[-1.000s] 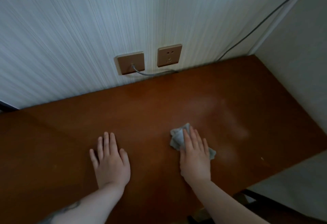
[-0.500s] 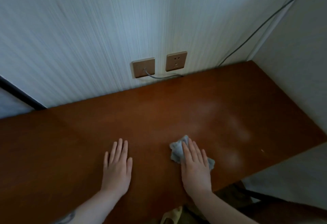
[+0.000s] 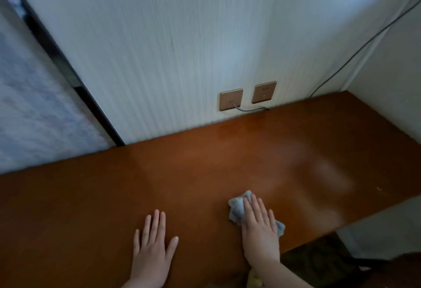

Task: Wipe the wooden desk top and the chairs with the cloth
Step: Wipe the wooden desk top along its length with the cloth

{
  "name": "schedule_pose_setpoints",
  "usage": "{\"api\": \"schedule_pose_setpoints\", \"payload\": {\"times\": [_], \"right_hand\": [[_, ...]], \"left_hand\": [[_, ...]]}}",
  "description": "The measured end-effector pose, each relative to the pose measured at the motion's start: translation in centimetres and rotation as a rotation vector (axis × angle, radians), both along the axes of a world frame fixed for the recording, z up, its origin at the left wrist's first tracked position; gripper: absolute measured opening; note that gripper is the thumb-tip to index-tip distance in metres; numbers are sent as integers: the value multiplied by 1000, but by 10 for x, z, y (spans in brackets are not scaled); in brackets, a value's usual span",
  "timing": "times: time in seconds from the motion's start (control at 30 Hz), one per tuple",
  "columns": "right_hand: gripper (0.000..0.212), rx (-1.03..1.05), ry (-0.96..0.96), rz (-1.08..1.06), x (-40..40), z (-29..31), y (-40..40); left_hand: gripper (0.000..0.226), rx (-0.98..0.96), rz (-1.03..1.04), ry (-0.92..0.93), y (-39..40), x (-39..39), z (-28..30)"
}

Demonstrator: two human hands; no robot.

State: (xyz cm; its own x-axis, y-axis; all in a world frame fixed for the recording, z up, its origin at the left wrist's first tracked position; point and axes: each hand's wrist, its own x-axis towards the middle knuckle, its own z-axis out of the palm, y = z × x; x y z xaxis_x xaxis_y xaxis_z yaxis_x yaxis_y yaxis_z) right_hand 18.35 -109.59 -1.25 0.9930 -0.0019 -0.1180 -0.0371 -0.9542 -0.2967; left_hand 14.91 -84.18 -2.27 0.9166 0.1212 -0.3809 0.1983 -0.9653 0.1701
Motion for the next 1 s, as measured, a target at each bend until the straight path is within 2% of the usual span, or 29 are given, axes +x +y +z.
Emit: {"api": "schedule_pose_setpoints", "payload": {"times": [0.07, 0.13, 0.27, 0.33, 0.4, 0.47, 0.53, 0.67, 0.73, 0.77, 0.9, 1.0], "right_hand": [[60, -31, -34, -79, -14, -5, 19], [64, 21, -12, 78, -25, -10, 40], [59, 34, 27, 469, -9, 0, 62], [58, -33, 28, 431, 6, 2, 55], [55, -71, 3, 186, 5, 0, 44], [55, -88, 1, 62, -9, -1, 41], [55, -74, 26, 147, -24, 1, 54], [57, -34, 153, 475, -21, 10, 85], [57, -71, 165, 516, -5, 13, 86], [58, -89, 162, 467, 2, 12, 81], [57, -114, 99, 30, -12, 10, 56], [59, -80, 99, 75, -41, 12, 70]], "left_hand": [[100, -8, -2, -13, 8, -4, 0], [94, -16, -16, -31, 10, -9, -1], [99, -1, -10, -81, 9, -7, -7], [97, -8, -4, -97, 12, -6, -9], [93, 19, -6, -102, 14, -8, -14], [84, 51, 5, -42, 16, -9, -14], [75, 20, -3, -53, 16, -10, -19], [73, 15, -37, -116, 15, -11, -20], [73, 14, -50, -120, 16, -11, -19], [73, 10, -45, -116, 16, -11, -19], [72, -10, -39, -104, 18, -11, -23], [74, -57, -38, -95, 16, -10, -22]]}}
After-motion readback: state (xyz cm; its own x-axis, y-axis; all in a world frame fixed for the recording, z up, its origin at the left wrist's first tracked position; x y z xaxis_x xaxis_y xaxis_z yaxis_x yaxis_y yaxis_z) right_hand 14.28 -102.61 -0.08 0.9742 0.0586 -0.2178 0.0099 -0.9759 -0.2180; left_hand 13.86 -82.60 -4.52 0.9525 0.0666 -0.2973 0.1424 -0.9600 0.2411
